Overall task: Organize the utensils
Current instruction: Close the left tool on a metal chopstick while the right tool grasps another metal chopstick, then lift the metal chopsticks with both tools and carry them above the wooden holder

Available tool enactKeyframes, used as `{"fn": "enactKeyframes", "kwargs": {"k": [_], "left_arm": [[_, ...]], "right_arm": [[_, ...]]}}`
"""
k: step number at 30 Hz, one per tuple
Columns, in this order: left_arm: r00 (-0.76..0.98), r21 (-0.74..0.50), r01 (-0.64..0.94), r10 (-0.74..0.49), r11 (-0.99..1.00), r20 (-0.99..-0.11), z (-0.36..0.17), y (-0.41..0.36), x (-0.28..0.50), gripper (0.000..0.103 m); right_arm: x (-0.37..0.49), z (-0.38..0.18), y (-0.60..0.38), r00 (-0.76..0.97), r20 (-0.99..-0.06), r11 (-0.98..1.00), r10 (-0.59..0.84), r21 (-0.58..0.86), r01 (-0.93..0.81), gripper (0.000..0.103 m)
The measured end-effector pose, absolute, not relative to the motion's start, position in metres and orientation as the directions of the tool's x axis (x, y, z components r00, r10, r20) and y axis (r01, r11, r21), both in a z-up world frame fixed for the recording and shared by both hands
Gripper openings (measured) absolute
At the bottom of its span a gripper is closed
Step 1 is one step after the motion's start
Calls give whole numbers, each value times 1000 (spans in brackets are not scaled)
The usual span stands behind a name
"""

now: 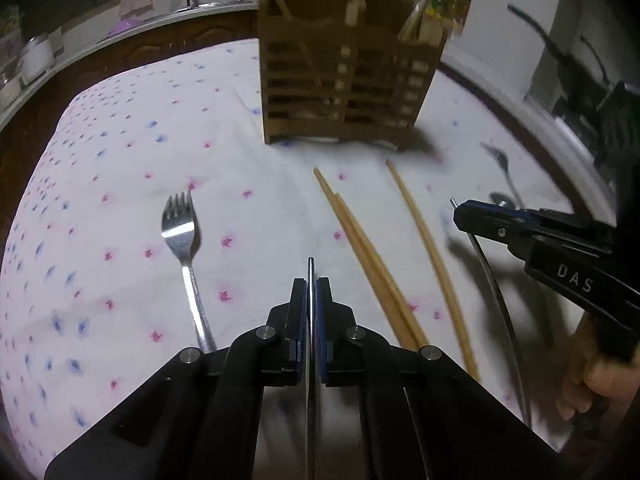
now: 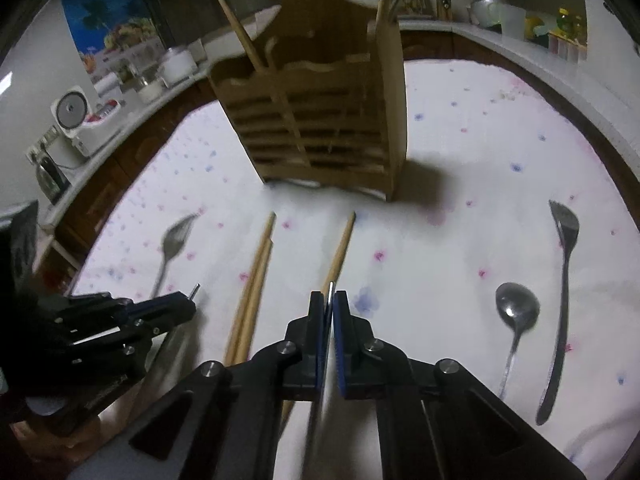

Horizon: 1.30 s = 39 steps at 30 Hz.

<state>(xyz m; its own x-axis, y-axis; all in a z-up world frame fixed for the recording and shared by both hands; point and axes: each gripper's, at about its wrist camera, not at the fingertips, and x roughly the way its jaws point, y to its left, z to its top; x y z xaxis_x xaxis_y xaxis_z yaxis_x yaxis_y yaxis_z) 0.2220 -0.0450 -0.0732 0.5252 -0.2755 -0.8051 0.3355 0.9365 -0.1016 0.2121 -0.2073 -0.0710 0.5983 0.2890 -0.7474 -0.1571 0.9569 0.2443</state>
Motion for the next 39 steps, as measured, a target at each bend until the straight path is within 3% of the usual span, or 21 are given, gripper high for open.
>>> {"fn": "enactKeyframes", "kwargs": {"k": [20, 39], "left_arm": [[674, -180, 350, -381, 919, -633, 23, -11, 173, 3], [767, -224, 340, -407, 914, -496, 67, 10, 165, 3]], "right_arm": [[170, 18, -232, 753, -572, 939, 325, 288, -186, 4], [151, 82, -247, 867, -399, 944, 298, 255, -207, 4]]}}
